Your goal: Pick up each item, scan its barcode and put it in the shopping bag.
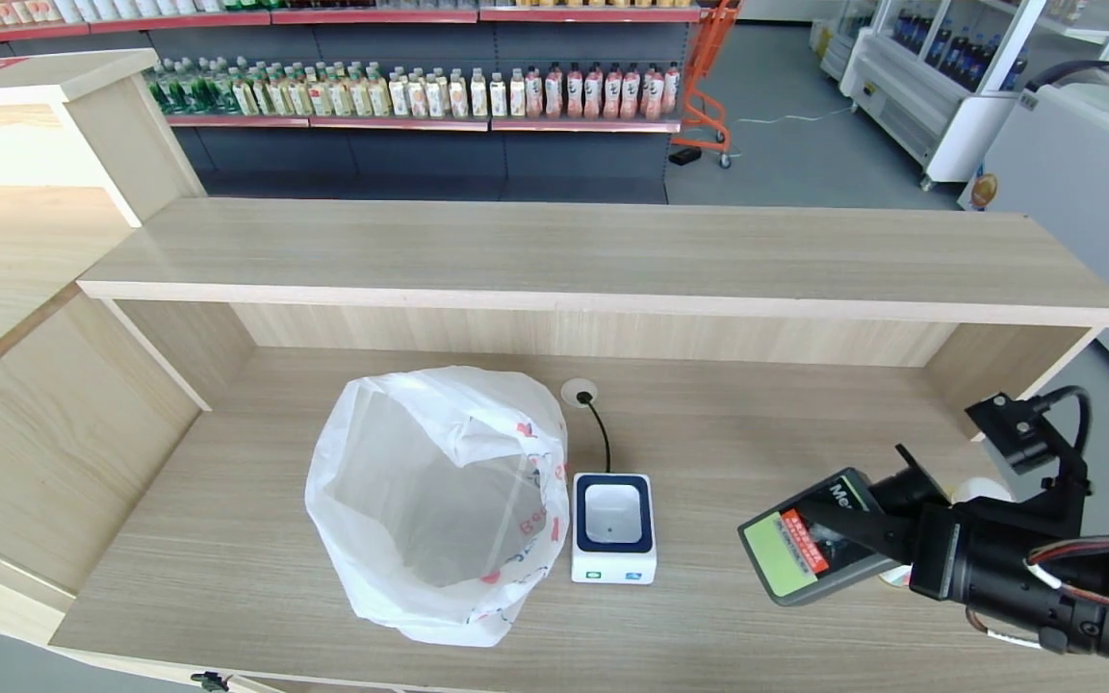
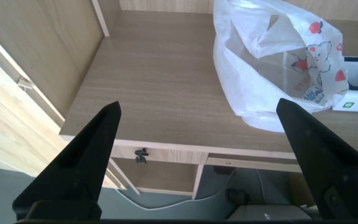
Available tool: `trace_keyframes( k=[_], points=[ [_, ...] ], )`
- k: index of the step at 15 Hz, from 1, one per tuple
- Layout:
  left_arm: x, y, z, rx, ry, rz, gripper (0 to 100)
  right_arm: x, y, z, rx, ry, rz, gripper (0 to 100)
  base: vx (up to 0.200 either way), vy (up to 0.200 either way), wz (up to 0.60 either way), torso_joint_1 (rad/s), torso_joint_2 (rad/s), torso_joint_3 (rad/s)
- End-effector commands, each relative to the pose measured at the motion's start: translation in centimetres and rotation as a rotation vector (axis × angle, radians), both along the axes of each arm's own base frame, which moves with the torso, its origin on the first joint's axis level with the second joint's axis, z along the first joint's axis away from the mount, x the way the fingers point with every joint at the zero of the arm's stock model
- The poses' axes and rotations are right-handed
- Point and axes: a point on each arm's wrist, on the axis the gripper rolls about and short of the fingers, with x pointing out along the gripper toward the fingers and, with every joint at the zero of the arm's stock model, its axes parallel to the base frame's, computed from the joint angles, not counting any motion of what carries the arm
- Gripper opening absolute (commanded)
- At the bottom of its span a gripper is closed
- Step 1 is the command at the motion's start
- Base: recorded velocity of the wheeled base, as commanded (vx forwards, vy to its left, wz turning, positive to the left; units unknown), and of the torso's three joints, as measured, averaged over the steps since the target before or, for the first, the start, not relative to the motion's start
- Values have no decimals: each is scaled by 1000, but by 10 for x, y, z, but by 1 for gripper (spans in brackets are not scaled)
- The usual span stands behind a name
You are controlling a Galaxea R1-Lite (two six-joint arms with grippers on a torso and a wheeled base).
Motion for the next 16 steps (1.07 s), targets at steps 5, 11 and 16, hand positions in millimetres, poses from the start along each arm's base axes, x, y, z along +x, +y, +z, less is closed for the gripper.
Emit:
trace_keyframes(
  k=[5,11,16],
  points=[
    [0,0,0,-5,0,0,100,1,0,-6,-3,32,-5,0,0,120,0,-3,0,2],
    [0,0,0,-1,0,0,100,30,1,-30,-129,74,-37,0,0,133,0,5,5,-2],
    [0,0,0,1,0,0,100,88,18,-43,-186,65,-36,0,0,0,0,0,0,0]
  ],
)
